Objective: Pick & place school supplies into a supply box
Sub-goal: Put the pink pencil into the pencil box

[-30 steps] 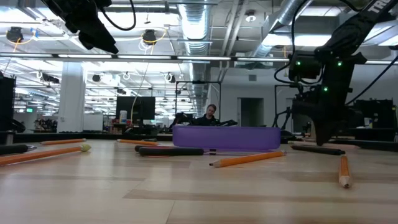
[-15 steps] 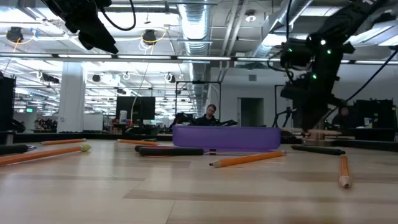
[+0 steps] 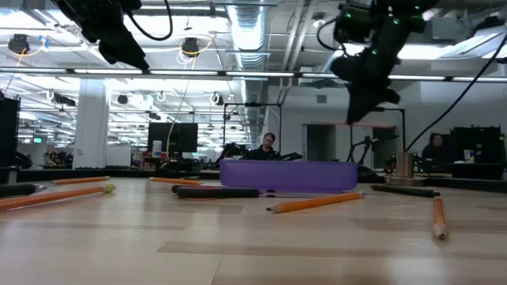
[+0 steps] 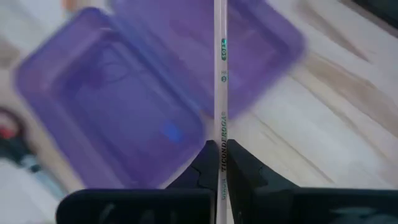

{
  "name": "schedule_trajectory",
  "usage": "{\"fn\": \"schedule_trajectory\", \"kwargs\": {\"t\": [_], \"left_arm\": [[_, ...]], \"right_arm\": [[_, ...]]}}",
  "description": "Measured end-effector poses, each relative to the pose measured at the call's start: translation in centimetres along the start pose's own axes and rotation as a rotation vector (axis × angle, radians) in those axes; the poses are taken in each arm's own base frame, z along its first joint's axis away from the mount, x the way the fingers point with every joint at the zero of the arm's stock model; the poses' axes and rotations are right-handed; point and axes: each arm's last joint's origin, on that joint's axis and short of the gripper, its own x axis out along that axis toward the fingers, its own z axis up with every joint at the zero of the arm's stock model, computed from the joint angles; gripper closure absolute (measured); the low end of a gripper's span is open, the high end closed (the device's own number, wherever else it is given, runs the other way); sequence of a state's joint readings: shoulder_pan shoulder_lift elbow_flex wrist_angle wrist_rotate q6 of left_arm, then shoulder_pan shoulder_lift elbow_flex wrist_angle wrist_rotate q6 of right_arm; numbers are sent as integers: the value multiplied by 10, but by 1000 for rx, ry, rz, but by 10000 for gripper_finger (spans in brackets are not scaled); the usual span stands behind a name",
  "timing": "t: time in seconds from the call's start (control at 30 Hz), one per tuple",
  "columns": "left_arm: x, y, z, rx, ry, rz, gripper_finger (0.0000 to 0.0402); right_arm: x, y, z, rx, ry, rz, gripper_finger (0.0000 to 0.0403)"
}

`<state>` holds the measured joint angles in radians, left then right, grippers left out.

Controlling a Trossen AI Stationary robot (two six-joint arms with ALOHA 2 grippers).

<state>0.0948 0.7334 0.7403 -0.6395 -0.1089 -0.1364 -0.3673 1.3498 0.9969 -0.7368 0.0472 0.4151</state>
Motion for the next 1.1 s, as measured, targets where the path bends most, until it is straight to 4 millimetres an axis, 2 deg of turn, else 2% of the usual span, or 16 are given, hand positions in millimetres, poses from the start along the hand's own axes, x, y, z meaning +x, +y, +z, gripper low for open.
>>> {"fn": "schedule_trajectory", "kwargs": {"t": [0.3,0.53,0.87,1.1], "left_arm": [[0,0,0,-8,0,-15,211],[0,-1,0,-8,0,-22,211],[0,-1,0,-7,2,-26,211],[0,-1,0,-7,2,-26,211]], "right_arm": [[27,45,30,-187,69,71,402],[55,68,38,-275,142,111,402],[100,79,27,-311,262,109,402],[105,83,29,-322,235,144,401]]}}
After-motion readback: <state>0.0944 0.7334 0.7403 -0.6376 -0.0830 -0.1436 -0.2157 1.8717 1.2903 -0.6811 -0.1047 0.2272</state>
